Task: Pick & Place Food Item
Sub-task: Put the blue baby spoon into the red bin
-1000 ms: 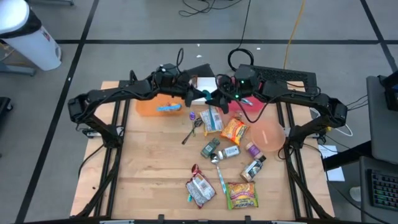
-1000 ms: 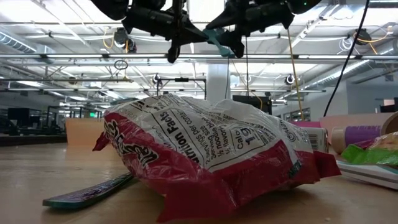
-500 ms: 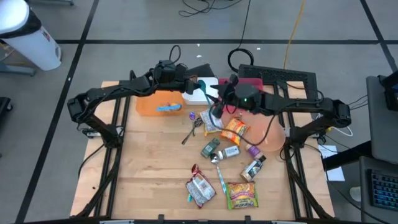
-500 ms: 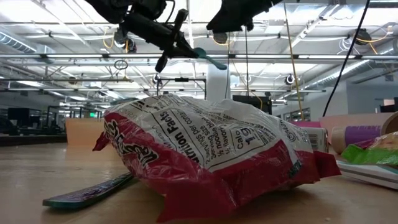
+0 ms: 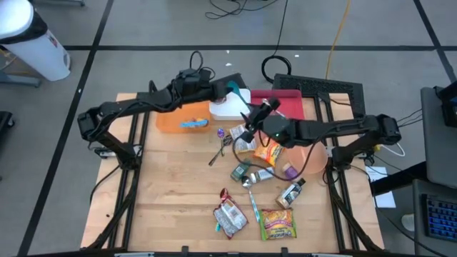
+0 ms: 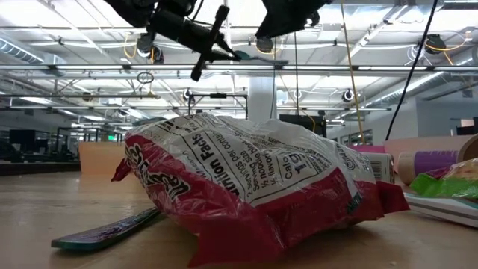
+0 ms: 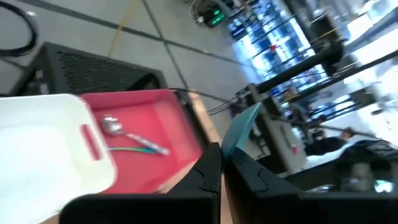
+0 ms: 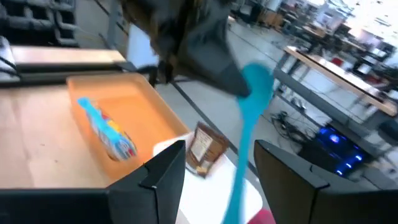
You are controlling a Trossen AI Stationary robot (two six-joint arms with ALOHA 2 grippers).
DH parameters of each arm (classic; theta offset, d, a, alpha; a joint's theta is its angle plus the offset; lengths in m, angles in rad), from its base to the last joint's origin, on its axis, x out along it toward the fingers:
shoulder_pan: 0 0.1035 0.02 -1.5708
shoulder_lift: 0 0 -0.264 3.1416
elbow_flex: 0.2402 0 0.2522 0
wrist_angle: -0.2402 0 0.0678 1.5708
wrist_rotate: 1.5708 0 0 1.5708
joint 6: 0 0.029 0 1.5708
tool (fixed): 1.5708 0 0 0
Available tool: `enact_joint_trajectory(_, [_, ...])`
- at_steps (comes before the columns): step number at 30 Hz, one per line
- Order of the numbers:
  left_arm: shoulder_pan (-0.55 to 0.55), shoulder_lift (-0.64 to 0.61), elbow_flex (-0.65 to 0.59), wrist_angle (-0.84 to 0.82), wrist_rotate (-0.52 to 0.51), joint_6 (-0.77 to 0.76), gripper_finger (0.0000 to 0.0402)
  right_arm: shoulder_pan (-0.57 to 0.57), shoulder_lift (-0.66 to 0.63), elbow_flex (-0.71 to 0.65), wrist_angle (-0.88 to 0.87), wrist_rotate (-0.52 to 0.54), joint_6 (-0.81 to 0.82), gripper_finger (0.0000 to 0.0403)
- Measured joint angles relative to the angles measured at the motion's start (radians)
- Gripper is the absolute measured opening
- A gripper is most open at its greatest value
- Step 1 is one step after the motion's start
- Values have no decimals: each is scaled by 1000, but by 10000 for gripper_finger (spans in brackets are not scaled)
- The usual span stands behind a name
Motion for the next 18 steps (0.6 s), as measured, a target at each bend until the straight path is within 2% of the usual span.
enact_joint_trajectory(9, [-40, 0, 0, 38, -4, -23, 8, 24, 76, 0, -7, 232, -3, 183])
enact_joint_trajectory(18, [-57, 0, 0, 40, -13, -22, 8, 16, 78, 0, -7, 254, 1, 181])
